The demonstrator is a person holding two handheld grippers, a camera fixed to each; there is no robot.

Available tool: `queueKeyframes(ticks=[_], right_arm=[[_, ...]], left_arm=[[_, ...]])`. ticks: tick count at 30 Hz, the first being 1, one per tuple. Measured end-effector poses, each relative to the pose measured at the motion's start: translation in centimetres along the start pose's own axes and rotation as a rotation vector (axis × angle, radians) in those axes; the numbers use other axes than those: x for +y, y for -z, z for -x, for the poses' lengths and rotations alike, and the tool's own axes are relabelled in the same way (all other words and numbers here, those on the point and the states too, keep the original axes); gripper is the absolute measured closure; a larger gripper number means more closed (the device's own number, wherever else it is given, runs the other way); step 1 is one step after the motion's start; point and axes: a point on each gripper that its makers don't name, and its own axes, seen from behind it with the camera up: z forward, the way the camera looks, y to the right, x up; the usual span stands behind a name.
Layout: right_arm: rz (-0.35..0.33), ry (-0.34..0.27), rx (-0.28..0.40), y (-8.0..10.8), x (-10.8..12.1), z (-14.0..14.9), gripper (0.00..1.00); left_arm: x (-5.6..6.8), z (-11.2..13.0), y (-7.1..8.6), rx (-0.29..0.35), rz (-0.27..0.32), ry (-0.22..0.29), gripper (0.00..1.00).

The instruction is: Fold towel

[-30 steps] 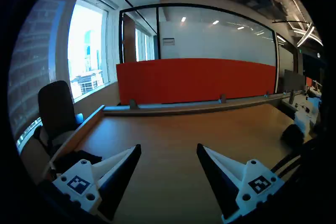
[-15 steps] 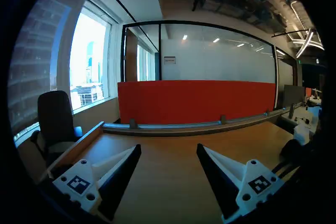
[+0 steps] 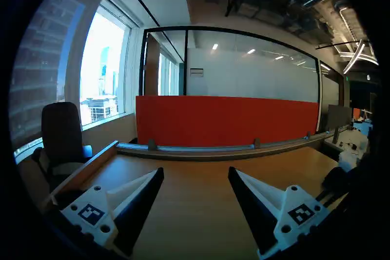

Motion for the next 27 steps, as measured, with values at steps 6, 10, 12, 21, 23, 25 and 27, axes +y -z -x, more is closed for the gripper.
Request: queueKeyframes(ticks=[6, 10, 12, 21, 23, 25, 27], right_arm=[[-0.013, -0.004, -0.003, -0.5, -3.1, -0.6, 0.0], [-0.027, -0.008, 0.008, -0.5, -5.4, -1.1, 0.0], [-0.031, -0.012, 0.012, -0.5, -6.5, -1.4, 0.0], [-0.036, -0.017, 0.013, -0.4, -10.1, -2.0, 0.0], [-0.036, -0.018, 0.018, -0.3, -10.5, -2.3, 0.0], [-0.036, -0.019, 0.02, -0.3, -10.8, -2.4, 0.0], [-0.036, -0.019, 0.02, -0.2, -11.1, -2.6, 0.0]], left_arm=[[-0.5, -0.1, 0.1, 0.009, 0.002, 0.009, 0.02], [-0.6, -0.4, 0.1, 0.019, 0.014, 0.015, 0.02], [-0.6, -0.6, 0.2, 0.025, 0.019, 0.013, 0.02], [-0.7, -1.2, 0.1, 0.041, 0.022, 0.005, 0.02], [-0.9, -1.2, 0.1, 0.042, 0.018, 0.014, 0.02], [-1.0, -1.2, 0.1, 0.043, 0.016, 0.021, 0.02], [-1.2, -1.1, 0.1, 0.045, 0.014, 0.027, 0.02]])
